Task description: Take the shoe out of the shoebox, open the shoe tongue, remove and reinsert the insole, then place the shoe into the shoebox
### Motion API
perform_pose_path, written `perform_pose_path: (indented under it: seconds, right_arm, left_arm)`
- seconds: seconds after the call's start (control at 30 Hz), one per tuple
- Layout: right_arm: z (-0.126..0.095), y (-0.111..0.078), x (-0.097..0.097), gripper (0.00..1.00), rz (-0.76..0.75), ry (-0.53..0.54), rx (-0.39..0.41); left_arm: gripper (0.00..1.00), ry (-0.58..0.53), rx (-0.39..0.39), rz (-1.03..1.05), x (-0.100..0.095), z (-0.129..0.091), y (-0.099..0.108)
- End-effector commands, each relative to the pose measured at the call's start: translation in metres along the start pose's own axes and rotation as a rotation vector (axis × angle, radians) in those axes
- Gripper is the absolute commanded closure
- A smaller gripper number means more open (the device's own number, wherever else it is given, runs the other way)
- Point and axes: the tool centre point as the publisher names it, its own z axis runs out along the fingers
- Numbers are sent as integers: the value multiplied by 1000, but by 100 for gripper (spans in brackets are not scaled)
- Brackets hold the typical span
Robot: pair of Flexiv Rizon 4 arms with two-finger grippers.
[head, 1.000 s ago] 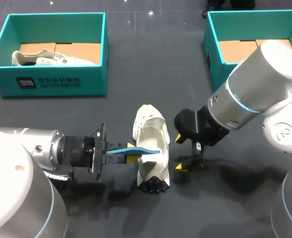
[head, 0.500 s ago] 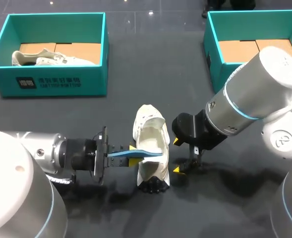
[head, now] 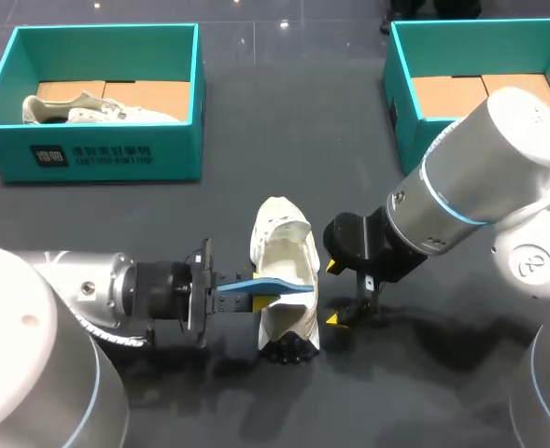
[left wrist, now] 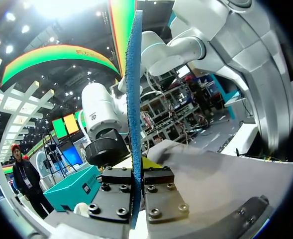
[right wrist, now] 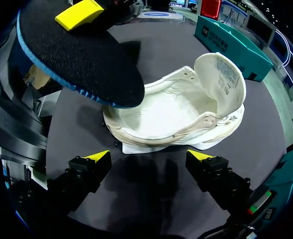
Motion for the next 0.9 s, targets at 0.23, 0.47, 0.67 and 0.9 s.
perform_pose_path:
  seconds: [0.23,0.47,0.67,0.9]
  right_arm:
    - [1,-1,1,0,0,-2,-1]
    - [1,-1,1,0,0,-2,-1]
    - [1,-1,1,0,0,-2,-1]
    - [1,-1,1,0,0,-2,-1]
  left_arm:
    - [100,-6,-12,-19,-4,8,13]
    - [100,-11,-22,-37,-5,10,21]
    - [100,-11,-28,-47,-6,11,26]
    - [100,-13,-39,-61,-7,10,31]
